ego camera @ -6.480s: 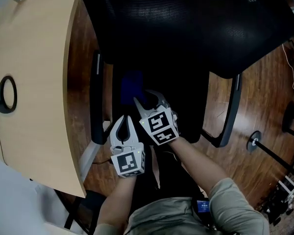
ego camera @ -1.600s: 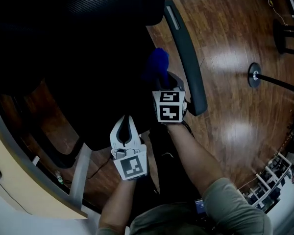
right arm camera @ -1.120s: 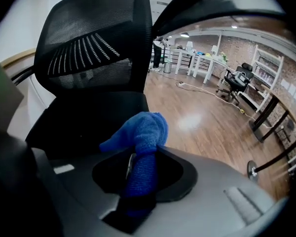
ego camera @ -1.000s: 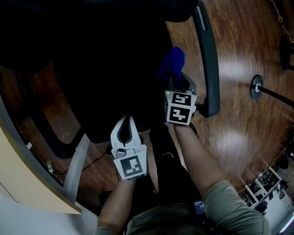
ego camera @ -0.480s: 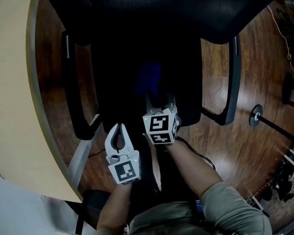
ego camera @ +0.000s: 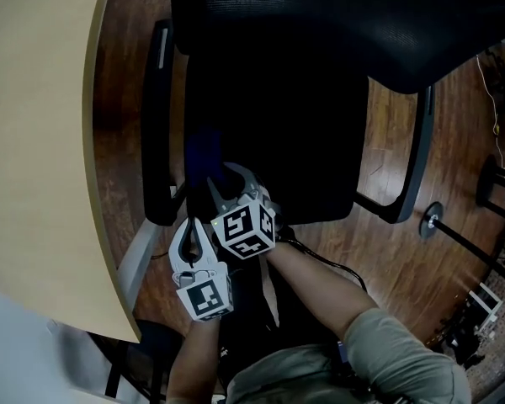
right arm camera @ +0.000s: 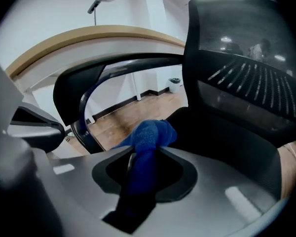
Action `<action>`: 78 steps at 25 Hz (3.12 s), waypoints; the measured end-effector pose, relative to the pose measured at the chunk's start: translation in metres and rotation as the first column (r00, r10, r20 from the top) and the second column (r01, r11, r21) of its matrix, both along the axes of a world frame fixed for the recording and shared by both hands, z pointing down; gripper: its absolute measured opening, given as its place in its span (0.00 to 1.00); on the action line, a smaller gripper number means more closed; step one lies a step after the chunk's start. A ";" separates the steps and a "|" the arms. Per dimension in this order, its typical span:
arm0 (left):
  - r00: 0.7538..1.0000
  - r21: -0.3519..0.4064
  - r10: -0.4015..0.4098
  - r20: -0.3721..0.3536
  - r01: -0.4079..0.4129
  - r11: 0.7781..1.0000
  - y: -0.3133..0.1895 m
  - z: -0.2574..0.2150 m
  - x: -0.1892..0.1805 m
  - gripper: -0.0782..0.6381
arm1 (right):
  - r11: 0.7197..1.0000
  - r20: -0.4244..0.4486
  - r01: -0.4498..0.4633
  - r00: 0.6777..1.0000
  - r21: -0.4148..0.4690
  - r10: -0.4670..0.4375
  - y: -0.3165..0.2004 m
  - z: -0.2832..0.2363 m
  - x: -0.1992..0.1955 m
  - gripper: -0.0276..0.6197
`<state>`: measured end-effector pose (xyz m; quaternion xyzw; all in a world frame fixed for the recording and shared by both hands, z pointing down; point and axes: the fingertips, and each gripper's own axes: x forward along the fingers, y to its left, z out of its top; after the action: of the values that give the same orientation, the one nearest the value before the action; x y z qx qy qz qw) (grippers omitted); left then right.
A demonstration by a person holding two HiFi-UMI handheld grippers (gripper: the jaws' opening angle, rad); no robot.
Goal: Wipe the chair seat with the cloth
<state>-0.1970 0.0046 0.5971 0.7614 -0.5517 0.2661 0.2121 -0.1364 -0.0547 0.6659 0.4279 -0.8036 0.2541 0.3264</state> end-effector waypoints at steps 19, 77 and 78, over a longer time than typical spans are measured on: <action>0.967 0.020 0.249 -0.054 -0.248 0.968 -0.004 -0.012 0.109 0.12 | 0.937 -0.171 -0.339 0.931 -0.084 0.322 0.043 0.010 0.169 0.19; 0.989 -0.048 0.150 -0.019 -0.150 0.987 0.055 0.013 -0.027 0.12 | 0.996 -0.050 -0.080 0.996 -0.029 0.079 0.062 0.009 -0.032 0.21; 0.989 -0.054 0.149 -0.017 -0.150 0.987 0.057 0.016 -0.028 0.12 | 0.997 -0.055 -0.071 0.996 -0.033 0.069 0.063 0.015 -0.033 0.21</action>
<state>-0.2247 0.0618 0.6132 0.7962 -0.4843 0.2913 0.2160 -0.1697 0.0084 0.6808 0.4568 -0.7745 0.2676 0.3462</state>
